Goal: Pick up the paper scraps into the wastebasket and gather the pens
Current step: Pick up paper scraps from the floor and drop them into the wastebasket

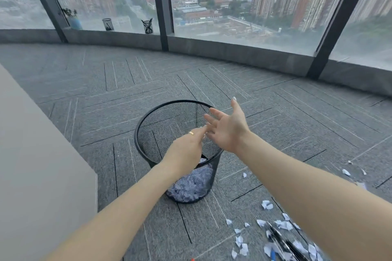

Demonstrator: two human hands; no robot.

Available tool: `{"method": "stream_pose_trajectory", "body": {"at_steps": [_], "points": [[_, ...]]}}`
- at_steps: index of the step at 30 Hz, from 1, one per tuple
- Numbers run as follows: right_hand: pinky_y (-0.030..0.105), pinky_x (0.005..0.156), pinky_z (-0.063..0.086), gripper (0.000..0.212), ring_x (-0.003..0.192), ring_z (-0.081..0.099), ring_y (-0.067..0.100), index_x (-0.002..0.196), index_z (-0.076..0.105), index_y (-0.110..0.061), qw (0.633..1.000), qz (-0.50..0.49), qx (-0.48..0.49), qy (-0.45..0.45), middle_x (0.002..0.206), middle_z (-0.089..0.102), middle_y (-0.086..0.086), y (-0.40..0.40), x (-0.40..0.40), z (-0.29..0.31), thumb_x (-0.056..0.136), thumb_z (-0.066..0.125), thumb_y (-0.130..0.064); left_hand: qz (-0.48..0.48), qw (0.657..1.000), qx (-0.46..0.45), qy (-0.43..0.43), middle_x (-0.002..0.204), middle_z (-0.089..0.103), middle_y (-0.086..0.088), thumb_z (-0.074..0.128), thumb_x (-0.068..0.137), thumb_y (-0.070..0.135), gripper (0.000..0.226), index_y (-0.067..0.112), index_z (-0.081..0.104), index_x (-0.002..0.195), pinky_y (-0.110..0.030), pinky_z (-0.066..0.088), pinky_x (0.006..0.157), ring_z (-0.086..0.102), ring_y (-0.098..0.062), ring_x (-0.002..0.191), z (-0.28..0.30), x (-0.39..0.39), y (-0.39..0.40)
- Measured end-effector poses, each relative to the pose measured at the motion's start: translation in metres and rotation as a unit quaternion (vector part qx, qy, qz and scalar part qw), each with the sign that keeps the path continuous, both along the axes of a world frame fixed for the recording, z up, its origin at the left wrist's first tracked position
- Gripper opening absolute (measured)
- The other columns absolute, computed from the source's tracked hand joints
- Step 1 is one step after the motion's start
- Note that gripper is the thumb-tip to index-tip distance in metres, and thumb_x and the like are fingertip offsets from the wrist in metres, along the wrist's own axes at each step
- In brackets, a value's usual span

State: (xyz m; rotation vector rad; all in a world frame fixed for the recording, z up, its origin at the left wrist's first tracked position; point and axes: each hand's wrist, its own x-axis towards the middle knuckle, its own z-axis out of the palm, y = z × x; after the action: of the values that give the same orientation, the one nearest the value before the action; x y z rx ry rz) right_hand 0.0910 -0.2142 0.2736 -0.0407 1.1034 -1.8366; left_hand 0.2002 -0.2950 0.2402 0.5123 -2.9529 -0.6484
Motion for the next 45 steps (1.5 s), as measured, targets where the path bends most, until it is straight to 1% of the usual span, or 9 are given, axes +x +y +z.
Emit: {"method": "stream_pose_trajectory", "body": {"at_steps": [7,11,14,18,24,29,34,38,45], "points": [[0.047,0.115,0.016,0.072,0.139,0.025,0.029,0.139,0.036,-0.013,1.0,-0.01,-0.03,0.002,0.147,0.035,0.012,0.01,0.0,0.0,0.09,0.023,-0.064,0.041,0.988,-0.084,-0.119,0.145,0.04,-0.002,0.034,0.096,0.016,0.048,0.022,0.031,0.144,-0.037,0.035,0.102,0.044,-0.023,0.126,-0.002,-0.001,-0.01],[0.049,0.106,0.032,0.067,0.129,0.039,0.028,0.133,0.042,-0.015,0.999,-0.014,-0.029,0.009,0.138,0.046,0.009,0.015,-0.004,-0.002,0.089,0.025,-0.064,0.028,0.997,-0.071,0.001,0.138,0.045,-0.001,0.038,0.096,0.019,0.046,0.025,0.034,0.141,-0.039,0.043,0.095,0.05,-0.022,0.117,0.0,-0.001,-0.003],[0.049,0.088,0.047,0.067,0.12,0.046,0.027,0.129,0.046,-0.016,0.999,-0.014,-0.033,0.001,0.129,0.051,0.008,0.011,-0.002,-0.005,0.089,0.025,-0.065,0.069,0.995,-0.067,0.017,0.123,0.055,0.0,0.043,0.096,0.029,0.033,0.025,0.051,0.128,-0.036,0.044,0.091,0.053,-0.019,0.11,0.004,-0.002,-0.002],[0.048,0.092,0.047,0.06,0.111,0.055,0.025,0.123,0.051,-0.014,1.0,0.019,-0.022,0.007,0.122,0.058,0.007,0.021,0.0,-0.008,0.09,0.031,-0.06,0.115,0.989,-0.095,0.017,0.12,0.057,-0.002,0.043,0.095,0.027,0.029,0.019,0.06,0.118,-0.037,0.045,0.091,0.053,-0.021,0.11,0.008,-0.004,-0.005],[0.039,0.091,0.048,0.038,0.1,0.057,0.019,0.117,0.052,-0.011,0.985,-0.1,0.133,0.05,0.115,0.058,0.004,0.12,-0.073,-0.039,0.095,0.042,-0.04,-0.085,0.983,-0.04,0.155,0.104,0.063,-0.003,0.047,0.093,0.01,0.024,0.009,0.064,0.11,-0.035,0.049,0.08,0.058,-0.02,0.095,-0.002,-0.026,0.067],[0.038,0.09,0.04,0.017,0.079,0.054,0.013,0.095,0.052,-0.016,0.933,-0.165,0.314,0.065,0.108,0.056,0.001,0.244,-0.137,-0.074,0.096,0.041,-0.03,-0.206,0.978,0.028,-0.032,0.123,0.055,0.0,0.037,0.099,0.024,0.032,0.016,0.053,0.125,-0.036,0.044,0.093,0.054,-0.02,0.11,-0.053,-0.067,0.15],[0.034,0.08,0.041,0.029,0.098,0.055,0.023,0.118,0.054,-0.009,0.87,-0.181,0.448,0.096,0.12,0.059,0.006,0.356,-0.169,-0.11,0.096,0.043,-0.024,-0.247,0.939,-0.044,-0.234,0.138,0.044,-0.005,0.033,0.097,0.021,0.036,0.012,0.046,0.13,-0.04,0.04,0.1,0.047,-0.024,0.121,-0.13,-0.114,0.213],[0.025,0.058,0.036,0.03,0.078,0.049,0.023,0.117,0.056,-0.006,0.821,-0.094,0.537,0.167,0.1,0.056,0.01,0.412,-0.167,-0.16,0.092,0.046,-0.019,-0.239,0.916,-0.087,-0.309,0.154,0.019,-0.006,0.034,0.098,0.021,0.049,0.011,0.025,0.144,-0.048,0.018,0.114,0.021,-0.023,0.14,-0.167,-0.149,0.259],[0.026,0.055,0.047,0.038,0.082,0.063,0.023,0.13,0.047,-0.011,0.77,-0.011,0.554,0.315,0.139,0.044,0.006,0.426,-0.18,-0.219,0.093,0.037,-0.006,-0.253,0.869,-0.202,-0.375,0.156,-0.009,-0.009,0.03,0.096,0.048,0.075,0.008,-0.007,0.148,-0.051,-0.003,0.115,-0.005,-0.027,0.144,-0.204,-0.173,0.314]]}}
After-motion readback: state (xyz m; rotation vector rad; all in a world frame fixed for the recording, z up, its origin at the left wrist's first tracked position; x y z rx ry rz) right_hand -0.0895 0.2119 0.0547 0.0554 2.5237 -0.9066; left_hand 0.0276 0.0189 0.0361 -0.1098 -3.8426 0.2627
